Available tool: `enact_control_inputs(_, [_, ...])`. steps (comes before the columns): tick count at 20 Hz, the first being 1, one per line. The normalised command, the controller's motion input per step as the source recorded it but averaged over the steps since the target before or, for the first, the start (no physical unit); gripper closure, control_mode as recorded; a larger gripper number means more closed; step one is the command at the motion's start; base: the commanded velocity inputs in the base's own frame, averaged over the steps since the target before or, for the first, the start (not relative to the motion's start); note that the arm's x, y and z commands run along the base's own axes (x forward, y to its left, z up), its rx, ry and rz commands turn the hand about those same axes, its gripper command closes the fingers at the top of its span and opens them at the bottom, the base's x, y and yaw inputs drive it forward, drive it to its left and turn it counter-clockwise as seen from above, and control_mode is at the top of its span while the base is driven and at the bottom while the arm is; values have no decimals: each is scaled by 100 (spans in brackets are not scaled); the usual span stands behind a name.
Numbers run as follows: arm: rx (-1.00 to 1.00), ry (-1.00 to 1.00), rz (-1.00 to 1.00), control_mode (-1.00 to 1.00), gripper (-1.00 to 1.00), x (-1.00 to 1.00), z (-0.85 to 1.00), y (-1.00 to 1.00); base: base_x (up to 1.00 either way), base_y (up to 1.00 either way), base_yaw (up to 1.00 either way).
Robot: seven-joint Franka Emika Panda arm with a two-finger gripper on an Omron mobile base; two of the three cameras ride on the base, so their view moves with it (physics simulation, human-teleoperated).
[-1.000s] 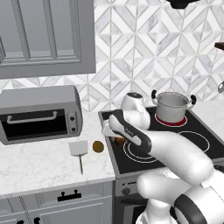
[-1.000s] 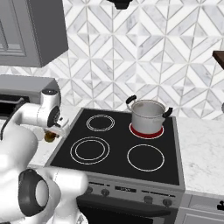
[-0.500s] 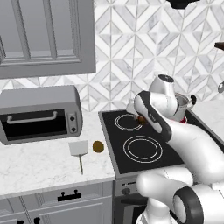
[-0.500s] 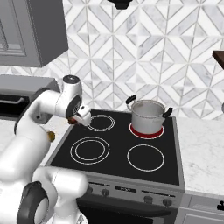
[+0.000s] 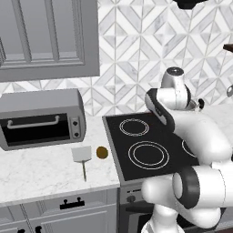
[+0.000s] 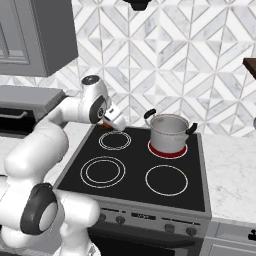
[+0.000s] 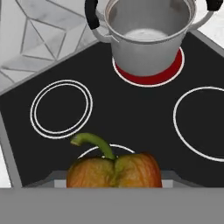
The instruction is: Put the avocado and bell pepper in the pot. Retrieve the spatula and lightly stir the vegetables in the pot.
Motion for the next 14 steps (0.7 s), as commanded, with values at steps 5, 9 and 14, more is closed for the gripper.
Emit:
enact_control_inputs(5, [-10, 0, -11, -100, 100, 53, 0, -86, 0, 0, 0])
enact_control_inputs(9, [0, 0, -3, -100, 100, 79, 0, -79, 0, 0, 0])
enact_control_inputs(14, [0, 6, 0, -100, 100, 86, -1, -76, 0, 0, 0])
